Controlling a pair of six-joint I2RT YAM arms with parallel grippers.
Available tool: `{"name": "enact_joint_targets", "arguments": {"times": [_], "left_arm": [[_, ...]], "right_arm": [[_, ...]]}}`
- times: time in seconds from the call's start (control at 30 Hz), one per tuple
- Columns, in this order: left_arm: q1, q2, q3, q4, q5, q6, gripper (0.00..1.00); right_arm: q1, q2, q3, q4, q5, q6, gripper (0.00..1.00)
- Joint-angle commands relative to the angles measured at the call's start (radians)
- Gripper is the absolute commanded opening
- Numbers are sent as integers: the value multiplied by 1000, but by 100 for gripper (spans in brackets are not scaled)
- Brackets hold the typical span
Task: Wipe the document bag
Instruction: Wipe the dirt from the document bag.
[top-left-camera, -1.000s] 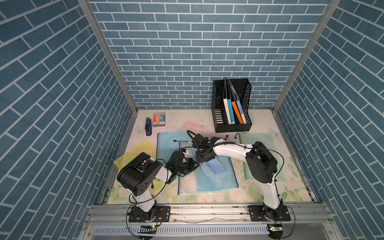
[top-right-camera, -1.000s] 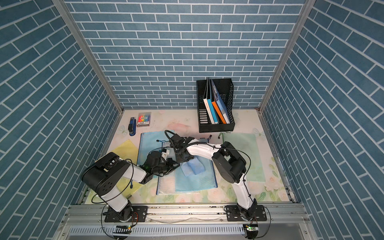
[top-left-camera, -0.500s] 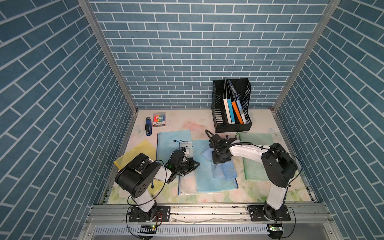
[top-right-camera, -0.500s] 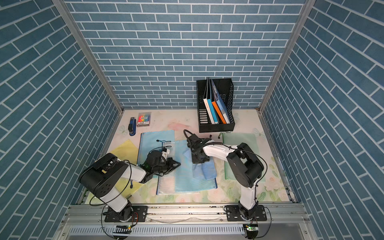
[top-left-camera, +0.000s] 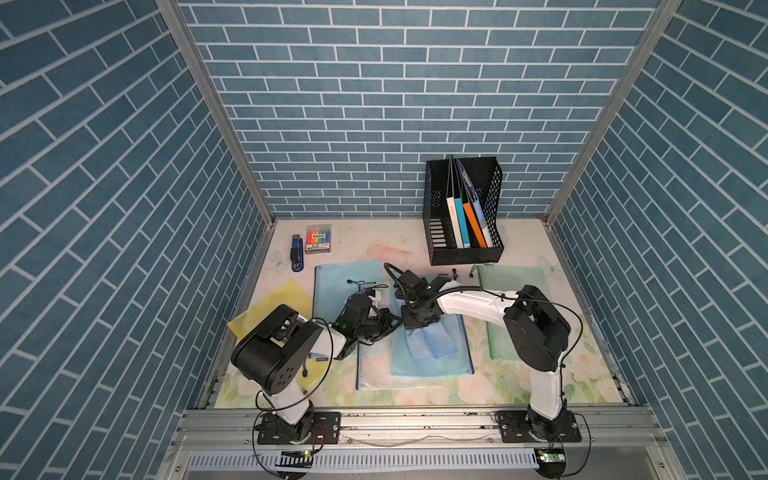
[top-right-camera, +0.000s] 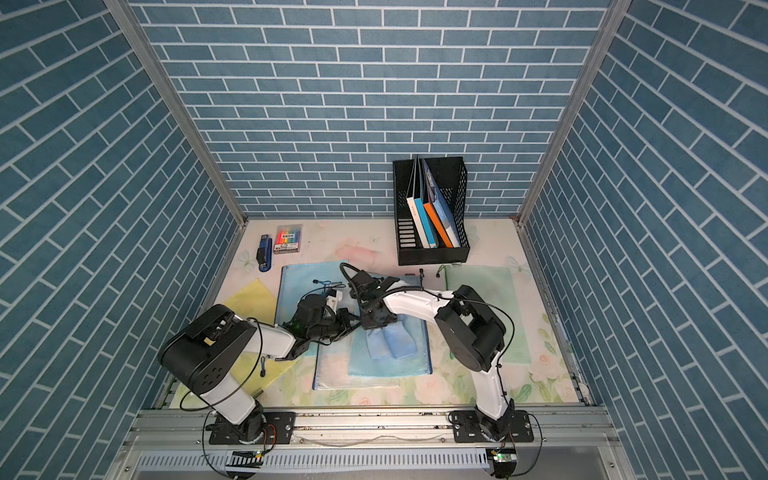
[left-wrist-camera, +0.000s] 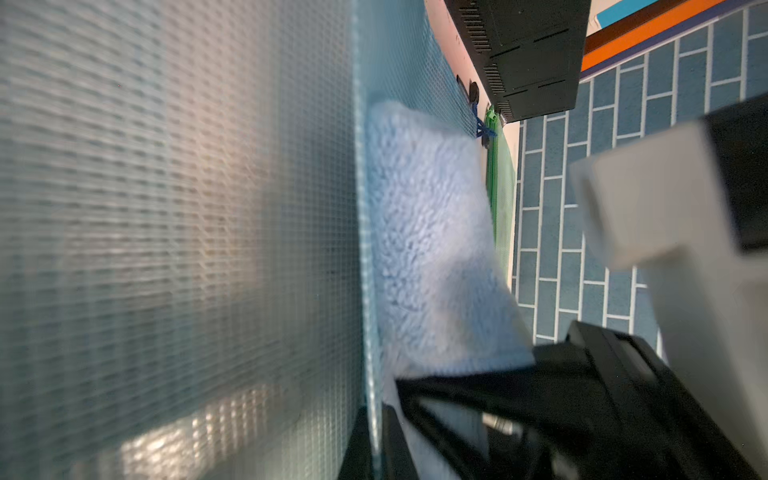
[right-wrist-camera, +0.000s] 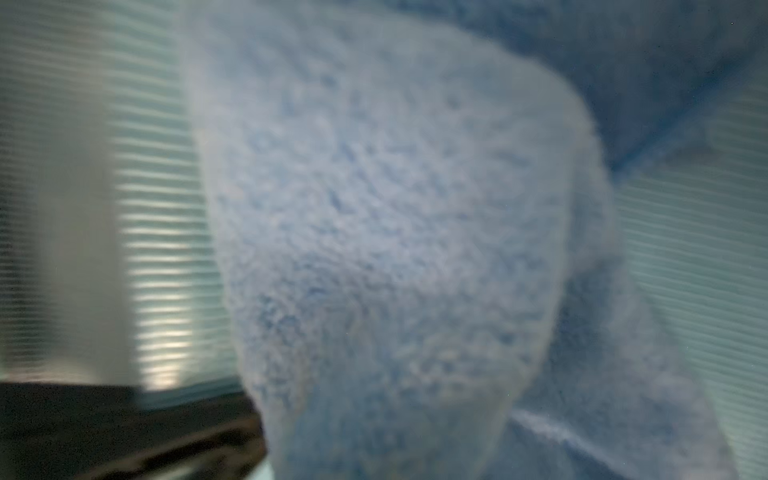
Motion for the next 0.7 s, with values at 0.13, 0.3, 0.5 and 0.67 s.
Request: {"name": "enact_joint_targets", "arguments": {"times": [0.13,0.3,0.5,0.67], "left_arm": [[-5,4,13,4,-28,10,0],[-3,1,-14,36,-38,-12,0],[-3,11,-36,79,-37,-33,0],[-4,15,-40,83,-39,-30,0]], "right_arm": [[1,-12,-42,-25,-19,20,0],[-89,-151,-216,-30,47,22,0],[-202,-323,-380,-60,105,10,0],[-189,-295,-362,-51,79,22,0]]}}
